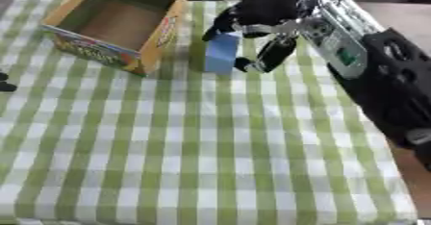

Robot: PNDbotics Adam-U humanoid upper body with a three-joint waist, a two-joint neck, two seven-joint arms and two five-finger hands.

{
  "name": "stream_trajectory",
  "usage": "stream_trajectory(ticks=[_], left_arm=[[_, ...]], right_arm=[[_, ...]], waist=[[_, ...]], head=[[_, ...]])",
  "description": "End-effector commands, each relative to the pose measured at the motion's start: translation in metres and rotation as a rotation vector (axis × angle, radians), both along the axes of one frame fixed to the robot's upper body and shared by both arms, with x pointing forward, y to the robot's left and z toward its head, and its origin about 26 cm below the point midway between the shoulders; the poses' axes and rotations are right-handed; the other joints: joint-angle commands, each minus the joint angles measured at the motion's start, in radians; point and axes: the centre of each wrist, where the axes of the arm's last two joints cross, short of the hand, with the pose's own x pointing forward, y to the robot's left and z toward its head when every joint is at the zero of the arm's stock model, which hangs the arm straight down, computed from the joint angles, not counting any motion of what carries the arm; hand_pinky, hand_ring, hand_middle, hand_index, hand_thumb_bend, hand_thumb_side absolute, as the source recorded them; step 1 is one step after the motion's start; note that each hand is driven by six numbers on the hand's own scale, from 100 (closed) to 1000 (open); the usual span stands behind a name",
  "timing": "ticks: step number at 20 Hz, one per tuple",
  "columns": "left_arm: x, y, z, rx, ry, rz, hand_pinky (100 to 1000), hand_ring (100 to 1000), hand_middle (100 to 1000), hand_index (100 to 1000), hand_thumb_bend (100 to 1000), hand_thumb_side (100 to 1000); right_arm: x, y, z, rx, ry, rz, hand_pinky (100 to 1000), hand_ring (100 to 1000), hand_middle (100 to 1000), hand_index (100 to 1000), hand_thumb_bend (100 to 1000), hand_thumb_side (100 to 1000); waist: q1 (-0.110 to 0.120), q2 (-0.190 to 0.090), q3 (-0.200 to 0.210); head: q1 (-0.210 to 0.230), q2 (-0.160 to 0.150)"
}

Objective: Pick up objects on the table and place them in the box.

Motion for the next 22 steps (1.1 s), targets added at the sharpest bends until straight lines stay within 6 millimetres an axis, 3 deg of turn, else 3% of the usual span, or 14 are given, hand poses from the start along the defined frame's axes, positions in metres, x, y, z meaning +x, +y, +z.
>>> stream_trajectory(ticks=[1, 4, 5, 6, 7, 8, 9, 11, 16, 22], left_arm=[[0.000, 0.003, 0.006, 0.020, -0.018, -0.001, 813, 598, 614, 737, 100, 852], [0.000, 0.002, 0.006, 0.019, -0.015, -0.008, 813, 598, 614, 737, 100, 853], [0.000, 0.001, 0.006, 0.019, -0.016, -0.011, 812, 597, 614, 737, 100, 858], [0.000, 0.001, 0.006, 0.019, -0.018, -0.014, 812, 597, 614, 737, 100, 851], [0.000, 0.000, 0.007, 0.019, -0.020, -0.017, 812, 597, 614, 737, 100, 851], [0.001, -0.001, 0.007, 0.018, -0.022, -0.021, 812, 597, 614, 737, 100, 851], [0.001, -0.002, 0.007, 0.016, -0.023, -0.026, 812, 597, 614, 737, 100, 851], [0.002, -0.005, 0.008, 0.014, -0.026, -0.039, 812, 597, 614, 737, 100, 852], [0.005, -0.013, 0.009, 0.006, -0.030, -0.083, 812, 596, 614, 737, 100, 853], [0.009, -0.026, 0.010, 0.003, -0.027, -0.150, 812, 595, 614, 736, 100, 857]], right_arm=[[-0.001, 0.001, 0.036, 0.059, -0.079, -0.023, 762, 804, 586, 739, 174, 100], [0.008, 0.017, 0.054, 0.102, -0.122, -0.044, 768, 808, 594, 747, 205, 100], [0.011, 0.023, 0.058, 0.114, -0.136, -0.047, 768, 807, 595, 749, 100, 104], [0.014, 0.031, 0.062, 0.127, -0.149, -0.050, 767, 806, 596, 751, 211, 100], [0.018, 0.039, 0.064, 0.138, -0.158, -0.053, 766, 806, 598, 753, 211, 100], [0.022, 0.048, 0.066, 0.147, -0.166, -0.058, 767, 807, 601, 755, 154, 100], [0.025, 0.055, 0.065, 0.152, -0.172, -0.064, 767, 807, 602, 756, 214, 100], [0.033, 0.071, 0.063, 0.158, -0.183, -0.082, 770, 808, 608, 762, 220, 100], [0.050, 0.106, 0.044, 0.157, -0.202, -0.165, 770, 808, 622, 776, 204, 100], [0.061, 0.137, 0.001, 0.177, -0.169, -0.308, 757, 808, 705, 839, 109, 100]], waist=[[0.003, -0.020, -0.001], [0.005, -0.022, 0.001], [0.006, -0.021, 0.003], [0.008, -0.020, 0.005], [0.009, -0.019, 0.007], [0.011, -0.017, 0.010], [0.012, -0.016, 0.013], [0.016, -0.012, 0.024], [0.027, -0.003, 0.060], [0.034, 0.006, 0.122]], head=[[-0.002, 0.005], [-0.008, 0.000], [-0.010, -0.003], [-0.014, -0.006], [-0.017, -0.010], [-0.021, -0.014], [-0.024, -0.017], [-0.037, -0.026], [-0.084, -0.052], [-0.152, -0.070]])
